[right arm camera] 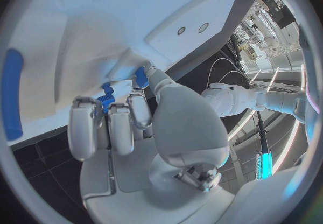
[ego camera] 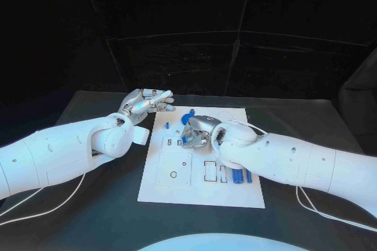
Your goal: Assemble the parts on the task board
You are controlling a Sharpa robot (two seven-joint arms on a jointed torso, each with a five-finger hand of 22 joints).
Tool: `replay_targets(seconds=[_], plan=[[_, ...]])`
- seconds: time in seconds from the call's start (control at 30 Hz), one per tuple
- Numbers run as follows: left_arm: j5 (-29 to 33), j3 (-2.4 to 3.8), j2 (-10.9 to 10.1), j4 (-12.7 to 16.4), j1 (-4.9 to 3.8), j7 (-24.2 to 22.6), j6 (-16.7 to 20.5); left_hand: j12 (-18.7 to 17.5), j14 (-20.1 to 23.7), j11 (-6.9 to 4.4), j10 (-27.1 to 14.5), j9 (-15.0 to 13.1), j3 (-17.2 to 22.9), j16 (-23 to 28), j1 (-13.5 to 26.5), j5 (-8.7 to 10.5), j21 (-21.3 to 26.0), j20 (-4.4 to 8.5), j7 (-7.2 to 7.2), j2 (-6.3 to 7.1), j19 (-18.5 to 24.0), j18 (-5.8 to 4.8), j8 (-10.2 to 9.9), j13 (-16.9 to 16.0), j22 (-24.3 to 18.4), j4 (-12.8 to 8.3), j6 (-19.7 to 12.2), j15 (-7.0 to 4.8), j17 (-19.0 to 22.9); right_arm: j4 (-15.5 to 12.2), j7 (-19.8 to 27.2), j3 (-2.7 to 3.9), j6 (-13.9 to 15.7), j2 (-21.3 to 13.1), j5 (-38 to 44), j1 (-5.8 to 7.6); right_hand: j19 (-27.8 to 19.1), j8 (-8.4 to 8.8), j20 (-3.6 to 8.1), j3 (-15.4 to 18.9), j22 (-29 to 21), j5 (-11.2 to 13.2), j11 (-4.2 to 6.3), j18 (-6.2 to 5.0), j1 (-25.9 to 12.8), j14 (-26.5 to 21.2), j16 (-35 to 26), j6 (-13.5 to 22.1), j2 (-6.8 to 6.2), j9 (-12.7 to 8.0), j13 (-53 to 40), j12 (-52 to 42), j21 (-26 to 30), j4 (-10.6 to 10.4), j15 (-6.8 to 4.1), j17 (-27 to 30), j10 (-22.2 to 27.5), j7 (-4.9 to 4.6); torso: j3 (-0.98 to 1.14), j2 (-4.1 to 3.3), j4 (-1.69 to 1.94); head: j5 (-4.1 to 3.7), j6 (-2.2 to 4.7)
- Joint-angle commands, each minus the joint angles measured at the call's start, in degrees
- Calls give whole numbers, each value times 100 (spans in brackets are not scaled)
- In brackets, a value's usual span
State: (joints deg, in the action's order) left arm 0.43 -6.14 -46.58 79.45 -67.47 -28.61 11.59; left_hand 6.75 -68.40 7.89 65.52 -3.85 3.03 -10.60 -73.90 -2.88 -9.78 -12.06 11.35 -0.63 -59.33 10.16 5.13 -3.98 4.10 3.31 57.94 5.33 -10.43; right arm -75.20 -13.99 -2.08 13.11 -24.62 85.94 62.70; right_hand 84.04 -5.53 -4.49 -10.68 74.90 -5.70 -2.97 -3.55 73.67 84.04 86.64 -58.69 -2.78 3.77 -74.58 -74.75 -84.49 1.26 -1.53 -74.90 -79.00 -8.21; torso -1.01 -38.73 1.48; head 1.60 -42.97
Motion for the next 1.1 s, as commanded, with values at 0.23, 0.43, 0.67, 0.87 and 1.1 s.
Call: replay_targets(seconds=[0.23, 0.43, 0.67, 0.87, 1.1], plan=[[10, 5, 5, 4, -10, -27, -66, -35, 27, 22, 14, 9, -6, 27, 12, 16, 32, 3, 14, -26, -34, 31, -28, 9, -5, -35, 7, 15, -9, 3, -213, -34, 140, -12, 92, -39, 69, 97, -46, 276, 234, 191, -50, 95, -194, 417, -32, 208, -162, -8, 94, 103, 23, -141, 55, -663, 97, -22, -1, 2, 1, -1, 6], [10, 5, 3, 2, -10, -21, -64, -35, 27, 22, 14, 9, -6, 27, 12, 16, 32, 3, 14, -26, -34, 31, -28, 9, -5, -35, 7, 15, -9, -34, -161, -35, 588, -24, 94, -51, 67, 170, -84, 573, 229, 228, -108, 94, -289, 415, -38, 455, -226, -8, 151, 154, 28, -307, 101, -659, 157, -83, 2, -1, -3, -5, 13], [10, 5, 2, -20, -10, 2, -78, -21, -139, -12, 110, 5, -23, -46, 23, 17, 0, 35, -7, -46, -143, 44, -36, -9, 13, -45, 30, -34, -69, -207, 316, -33, 1252, -153, 91, -72, 61, 181, -165, 916, 224, 207, -207, 93, -116, 414, -40, 863, -225, -8, 176, 159, 32, -511, 184, -667, 201, -200, 10, 7, -5, 13, 27], [-36, 5, -19, -36, -10, 123, 99, 57, -1136, -217, 508, -47, -52, -582, 2, -3, -335, 318, -164, -91, -886, 68, 47, -77, 165, -97, 305, -326, -449, -721, 1226, -24, 1409, -605, -223, -38, 44, 171, -198, 1075, 196, 260, -235, 86, -26, 405, -57, 983, -211, -3, 180, 152, 46, -632, 219, -640, 218, -230, 9, 28, -21, 39, 57], [-605, 6, -37, -114, -20, 703, 476, 572, -2002, -672, 1422, -143, -68, -5751, 63, -34, -1538, 872, -476, 8, -2452, 1, 172, -540, 834, -124, 666, -810, -5270, -1553, 1894, -22, 1101, -1708, -1307, 276, -39, 9, -189, 1319, 56, 195, -191, 56, 148, 371, -119, 726, -83, 46, 253, 210, 127, -698, 188, -555, 306, -164, 65, 172, -49, 112, 48]])
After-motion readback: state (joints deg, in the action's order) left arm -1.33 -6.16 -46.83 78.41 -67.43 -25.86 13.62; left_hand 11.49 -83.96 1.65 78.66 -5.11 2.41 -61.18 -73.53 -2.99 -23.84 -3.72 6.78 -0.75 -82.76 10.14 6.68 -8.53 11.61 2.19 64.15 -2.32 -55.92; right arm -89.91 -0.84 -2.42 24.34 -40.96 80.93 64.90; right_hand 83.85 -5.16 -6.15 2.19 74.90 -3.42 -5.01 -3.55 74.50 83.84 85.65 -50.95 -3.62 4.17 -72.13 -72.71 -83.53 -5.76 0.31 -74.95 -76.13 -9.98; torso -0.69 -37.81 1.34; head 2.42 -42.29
